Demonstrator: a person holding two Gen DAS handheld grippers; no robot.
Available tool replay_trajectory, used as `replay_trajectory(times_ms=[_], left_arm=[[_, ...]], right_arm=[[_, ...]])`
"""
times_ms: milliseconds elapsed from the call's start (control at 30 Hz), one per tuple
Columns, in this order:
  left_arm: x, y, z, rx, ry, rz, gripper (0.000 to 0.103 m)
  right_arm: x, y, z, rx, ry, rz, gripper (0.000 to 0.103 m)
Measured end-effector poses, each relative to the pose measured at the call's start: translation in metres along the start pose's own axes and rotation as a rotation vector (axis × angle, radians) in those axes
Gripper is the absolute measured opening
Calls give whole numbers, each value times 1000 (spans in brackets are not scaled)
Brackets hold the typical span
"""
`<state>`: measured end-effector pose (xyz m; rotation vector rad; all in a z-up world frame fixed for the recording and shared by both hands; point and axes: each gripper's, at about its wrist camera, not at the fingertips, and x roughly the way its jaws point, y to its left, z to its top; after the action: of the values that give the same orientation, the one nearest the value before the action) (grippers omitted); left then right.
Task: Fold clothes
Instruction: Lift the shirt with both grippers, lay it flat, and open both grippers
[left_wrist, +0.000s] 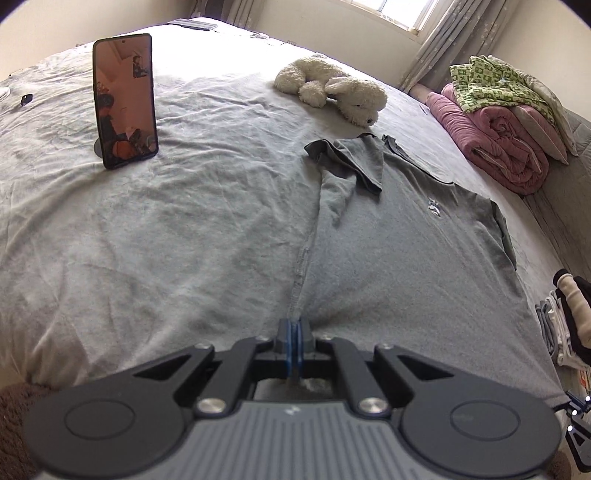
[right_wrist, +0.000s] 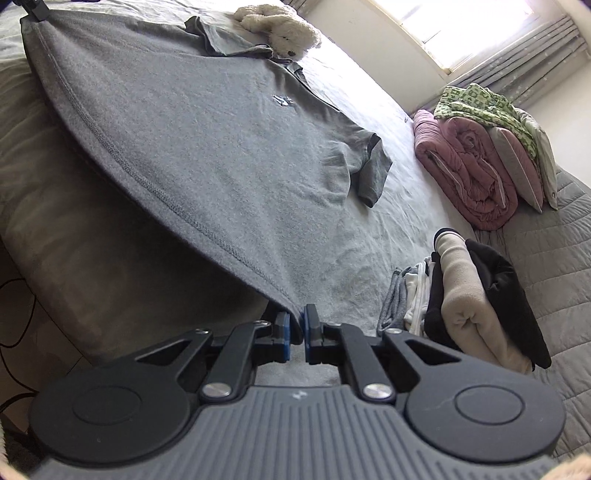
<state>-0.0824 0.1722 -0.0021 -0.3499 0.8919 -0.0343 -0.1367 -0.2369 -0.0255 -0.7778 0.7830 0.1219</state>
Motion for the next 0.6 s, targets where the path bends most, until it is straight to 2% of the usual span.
replay_trajectory(times_ms=[367, 600], left_arm=[[31, 10, -23, 21, 76, 49, 3], [35, 10, -21, 66, 90, 37, 6]], right_arm=[[30, 9, -8, 23, 92, 65, 7], [40, 7, -11, 71, 121, 90, 7]])
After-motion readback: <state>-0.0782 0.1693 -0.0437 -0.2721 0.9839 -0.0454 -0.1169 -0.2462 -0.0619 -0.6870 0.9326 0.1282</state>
